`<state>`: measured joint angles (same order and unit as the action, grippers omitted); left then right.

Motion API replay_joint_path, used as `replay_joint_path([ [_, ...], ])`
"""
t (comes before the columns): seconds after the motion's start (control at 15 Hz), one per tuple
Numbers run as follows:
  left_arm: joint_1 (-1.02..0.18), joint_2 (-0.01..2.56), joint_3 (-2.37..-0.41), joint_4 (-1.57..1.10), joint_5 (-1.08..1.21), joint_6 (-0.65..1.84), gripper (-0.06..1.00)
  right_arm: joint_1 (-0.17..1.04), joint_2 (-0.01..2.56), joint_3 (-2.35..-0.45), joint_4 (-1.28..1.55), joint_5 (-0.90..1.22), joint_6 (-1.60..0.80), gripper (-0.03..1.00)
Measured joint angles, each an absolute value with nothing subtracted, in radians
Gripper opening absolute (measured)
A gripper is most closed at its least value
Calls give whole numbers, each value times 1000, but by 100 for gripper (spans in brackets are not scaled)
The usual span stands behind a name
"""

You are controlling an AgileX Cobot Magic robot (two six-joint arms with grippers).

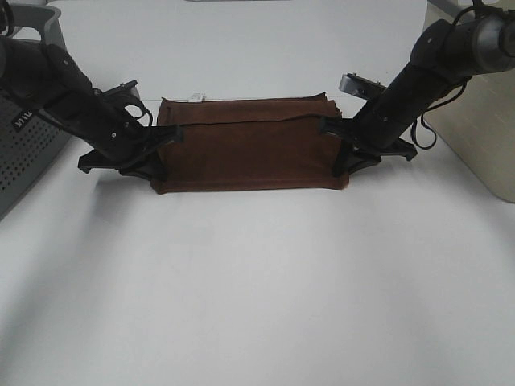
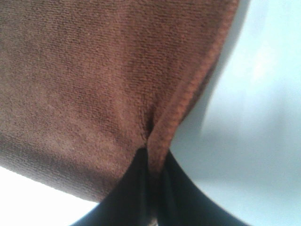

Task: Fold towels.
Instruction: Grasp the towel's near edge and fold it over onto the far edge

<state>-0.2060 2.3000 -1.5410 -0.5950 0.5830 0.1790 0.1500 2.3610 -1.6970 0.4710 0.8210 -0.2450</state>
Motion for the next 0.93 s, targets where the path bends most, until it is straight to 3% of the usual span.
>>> replay_joint_path([
  [0.4, -211, 2196, -1511, -520, 712, 139, 1, 150, 2251, -1607, 428, 912, -189, 0],
  [0.73, -235, 1999, -1129, -523, 674, 139, 1, 151, 2038, -1249, 480, 867, -192, 0],
  [0.93, -235, 1924, -1021, -527, 653, 139, 1, 155, 1967, -1106, 505, 828, -207, 0],
])
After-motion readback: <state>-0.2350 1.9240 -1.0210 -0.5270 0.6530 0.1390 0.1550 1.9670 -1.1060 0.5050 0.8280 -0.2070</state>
